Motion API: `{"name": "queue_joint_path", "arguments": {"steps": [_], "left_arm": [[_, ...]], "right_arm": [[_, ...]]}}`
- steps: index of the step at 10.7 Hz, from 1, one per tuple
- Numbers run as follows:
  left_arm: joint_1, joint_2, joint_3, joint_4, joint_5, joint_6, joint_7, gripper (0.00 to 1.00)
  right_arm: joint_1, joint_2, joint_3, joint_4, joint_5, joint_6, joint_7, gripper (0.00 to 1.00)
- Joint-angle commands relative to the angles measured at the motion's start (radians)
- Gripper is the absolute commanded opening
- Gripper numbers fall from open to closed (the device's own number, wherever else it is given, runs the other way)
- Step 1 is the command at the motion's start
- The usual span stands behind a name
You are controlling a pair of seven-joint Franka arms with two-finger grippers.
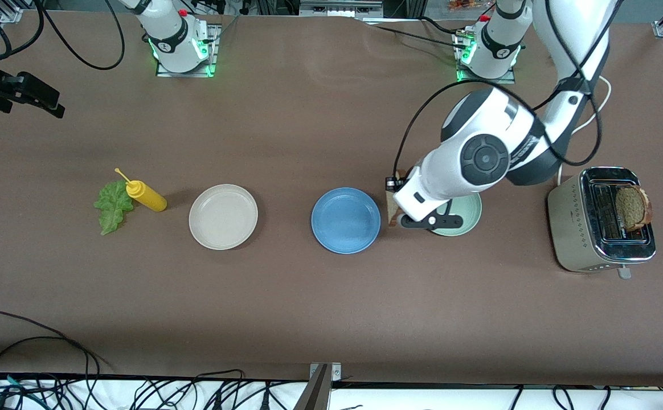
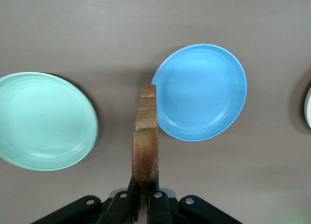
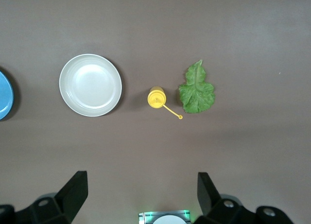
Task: Make sandwich in blue plate with both arms
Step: 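Carry the bread slice with the left gripper over the blue plate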
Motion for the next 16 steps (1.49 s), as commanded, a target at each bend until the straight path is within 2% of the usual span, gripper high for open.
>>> {"name": "queue_joint_path", "arguments": {"steps": [1, 6, 11, 13, 16], "left_arm": [[-0.006, 0.087, -0.057, 0.026, 0.014, 0.088, -0.023, 0.00], [-0.033, 0.175, -0.109, 0.025, 0.011, 0.247, -0.068, 0.00], [-0.043, 0.253, -0.108, 0.020, 0.027, 0.368, -0.088, 0.00], [-0.052, 0.274, -0.103, 0.017, 0.049, 0.408, -0.089, 0.00], [-0.049, 0.302, -0.100, 0.013, 0.116, 0.408, -0.088, 0.00]], "right_arm": [[0.004, -0.006, -0.006, 0.000, -0.001, -0.002, 0.003, 1.00], [-0.008, -0.003, -0.014, 0.000, -0.001, -0.004, -0.009, 1.00], [-0.040, 0.004, -0.038, -0.018, -0.001, 0.018, -0.030, 1.00], [-0.082, 0.004, -0.040, -0.067, -0.001, 0.031, -0.127, 1.00], [-0.117, 0.003, -0.041, -0.156, -0.002, 0.125, -0.168, 1.00]]}}
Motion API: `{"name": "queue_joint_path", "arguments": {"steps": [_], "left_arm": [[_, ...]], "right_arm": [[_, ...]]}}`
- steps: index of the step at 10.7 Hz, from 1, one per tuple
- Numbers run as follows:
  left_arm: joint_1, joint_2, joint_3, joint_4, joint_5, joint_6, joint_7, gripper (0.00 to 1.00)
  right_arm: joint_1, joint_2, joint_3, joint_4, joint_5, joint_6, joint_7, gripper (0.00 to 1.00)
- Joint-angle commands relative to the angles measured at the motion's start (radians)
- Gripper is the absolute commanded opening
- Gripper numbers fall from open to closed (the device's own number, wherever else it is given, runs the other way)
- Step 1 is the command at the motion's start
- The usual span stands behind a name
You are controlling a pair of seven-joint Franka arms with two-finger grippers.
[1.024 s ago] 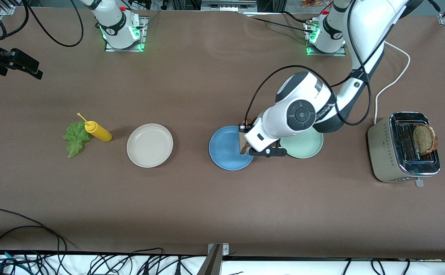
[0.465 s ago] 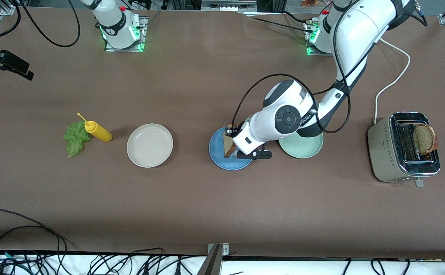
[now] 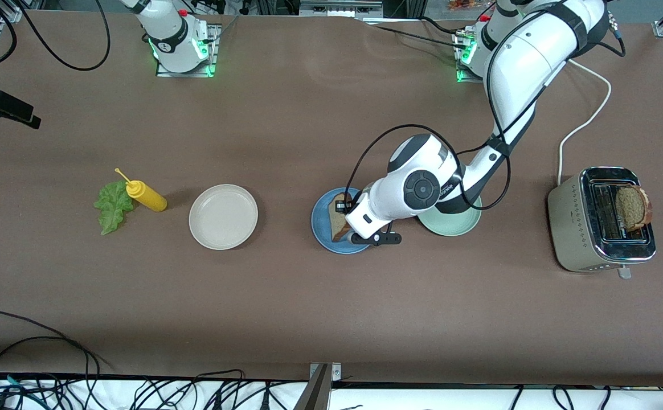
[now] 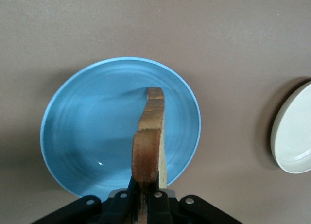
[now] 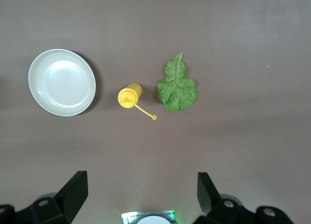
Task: Make sandwich in blue plate with both arms
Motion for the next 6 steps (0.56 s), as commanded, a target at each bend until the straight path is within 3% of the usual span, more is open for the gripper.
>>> {"name": "queue_joint_path", "arguments": {"steps": [1, 2, 3, 4, 5, 6], "left_arm": [[0.002, 0.023, -0.008, 0.012, 0.055, 0.008, -0.015, 0.00], [0.007, 0.023, -0.008, 0.014, 0.055, 0.008, -0.012, 0.40], [0.010, 0.020, -0.007, 0.014, 0.056, 0.005, -0.012, 0.49], [0.011, 0.017, -0.007, 0.014, 0.056, 0.000, -0.012, 0.86], [0.013, 0.008, 0.002, 0.012, 0.058, -0.008, -0.012, 1.00], [0.019, -0.006, 0.005, 0.014, 0.058, -0.032, -0.010, 1.00]], "right_arm": [[-0.033, -0.016, 0.003, -0.118, -0.001, 0.115, -0.061, 1.00], [-0.035, -0.020, 0.003, -0.164, -0.001, 0.156, -0.063, 1.00], [-0.036, -0.023, 0.003, -0.207, -0.001, 0.201, -0.065, 1.00], [-0.041, -0.025, 0.001, -0.242, -0.001, 0.242, -0.075, 1.00], [-0.053, -0.025, 0.001, -0.266, -0.001, 0.272, -0.103, 1.00], [-0.067, -0.020, -0.002, -0.290, -0.002, 0.305, -0.118, 1.00]]}}
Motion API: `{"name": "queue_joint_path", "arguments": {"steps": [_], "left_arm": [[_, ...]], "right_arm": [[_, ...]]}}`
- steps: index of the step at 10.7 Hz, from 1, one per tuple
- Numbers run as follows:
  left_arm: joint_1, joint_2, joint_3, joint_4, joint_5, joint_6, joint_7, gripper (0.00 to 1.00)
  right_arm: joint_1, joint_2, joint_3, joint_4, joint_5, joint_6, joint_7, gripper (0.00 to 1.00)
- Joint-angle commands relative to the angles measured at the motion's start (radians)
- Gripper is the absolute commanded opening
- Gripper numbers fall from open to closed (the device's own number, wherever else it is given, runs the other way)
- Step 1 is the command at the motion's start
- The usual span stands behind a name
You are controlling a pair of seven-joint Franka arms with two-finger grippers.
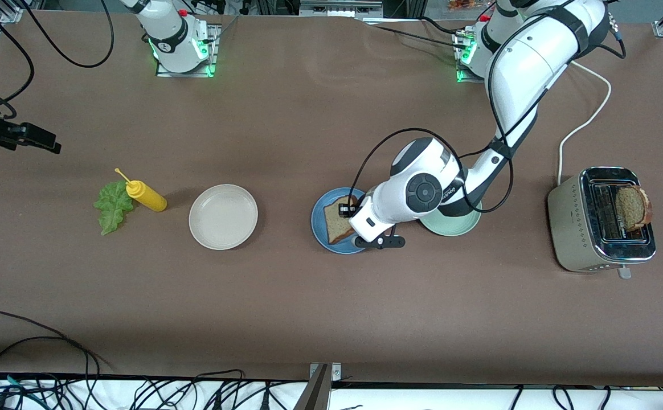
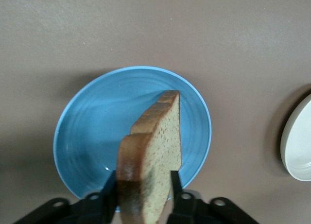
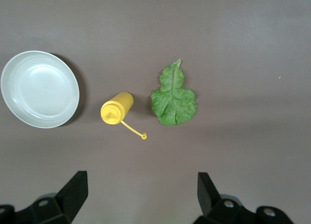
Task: Make sandwich in blue plate with both arms
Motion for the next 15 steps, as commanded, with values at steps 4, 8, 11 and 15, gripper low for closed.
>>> {"name": "queue_joint_path", "arguments": {"steps": [4, 8, 11, 15], "left_arm": [[0.024, -0.089, 0.011, 0.014, 0.112, -0.151, -0.012, 1.00], [0.047, -0.214, 0.028, 0.014, 0.114, -0.290, -0.012, 1.00], [0.063, -0.339, 0.078, 0.014, 0.112, -0.410, 0.019, 1.00], [0.077, -0.486, 0.173, 0.022, 0.086, -0.520, 0.150, 1.00]], "right_arm": [[-0.037, -0.004, -0.063, -0.183, -0.016, 0.236, -0.131, 1.00], [-0.049, 0.050, -0.069, -0.335, -0.036, 0.475, -0.134, 1.00], [-0.070, 0.134, -0.069, -0.363, -0.036, 0.583, -0.131, 1.00], [-0.072, 0.206, -0.069, -0.361, -0.034, 0.652, -0.117, 1.00]]}}
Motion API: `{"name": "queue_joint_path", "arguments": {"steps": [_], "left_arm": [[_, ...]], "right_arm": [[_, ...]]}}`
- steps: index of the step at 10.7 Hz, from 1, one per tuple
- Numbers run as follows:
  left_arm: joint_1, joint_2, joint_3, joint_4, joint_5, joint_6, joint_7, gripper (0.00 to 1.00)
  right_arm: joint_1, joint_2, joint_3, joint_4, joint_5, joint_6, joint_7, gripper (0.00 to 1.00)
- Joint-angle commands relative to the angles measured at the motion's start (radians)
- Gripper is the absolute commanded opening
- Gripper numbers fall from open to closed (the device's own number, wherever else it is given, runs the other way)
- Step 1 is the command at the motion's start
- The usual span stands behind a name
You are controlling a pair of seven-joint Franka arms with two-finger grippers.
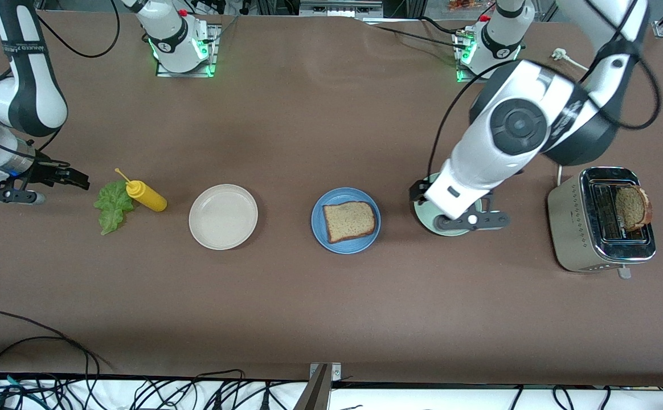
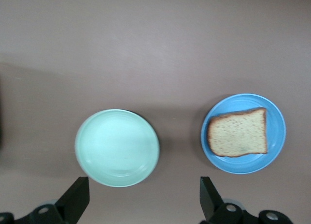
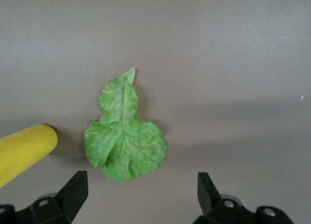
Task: Make sandwich in blue plate with both arms
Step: 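Raise the left gripper toward the toaster while the right gripper reaches the lettuce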
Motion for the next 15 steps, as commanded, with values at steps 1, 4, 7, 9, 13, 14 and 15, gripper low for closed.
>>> {"name": "queue_joint_path", "arguments": {"steps": [1, 4, 7, 9, 13, 14, 15], "left_arm": [[-0.001, -0.120, 0.101, -0.013, -0.060, -0.060, 0.147, 1.00], [-0.010, -0.200, 0.255, -0.017, -0.157, -0.098, 0.356, 1.00], [-0.012, -0.245, 0.318, -0.023, -0.157, -0.139, 0.443, 1.00], [-0.010, -0.259, 0.344, -0.029, -0.157, -0.153, 0.500, 1.00], [-0.004, -0.279, 0.379, -0.054, -0.207, -0.169, 0.511, 1.00], [-0.006, -0.279, 0.382, -0.048, -0.208, -0.170, 0.516, 1.00], [-0.009, -0.279, 0.385, -0.043, -0.194, -0.173, 0.561, 1.00]], "right_arm": [[-0.009, 0.056, 0.004, -0.002, -0.010, 0.050, 0.000, 1.00], [-0.016, 0.150, 0.008, -0.002, 0.002, 0.101, 0.001, 1.00], [-0.024, 0.193, 0.009, -0.003, 0.002, 0.101, 0.001, 1.00], [-0.030, 0.207, 0.009, -0.002, 0.001, 0.101, 0.001, 1.00], [-0.044, 0.261, 0.015, 0.003, -0.002, 0.153, 0.001, 1.00], [-0.044, 0.265, 0.015, 0.002, -0.002, 0.158, 0.001, 1.00], [-0.046, 0.271, 0.017, 0.001, 0.001, 0.176, 0.001, 1.00]]}}
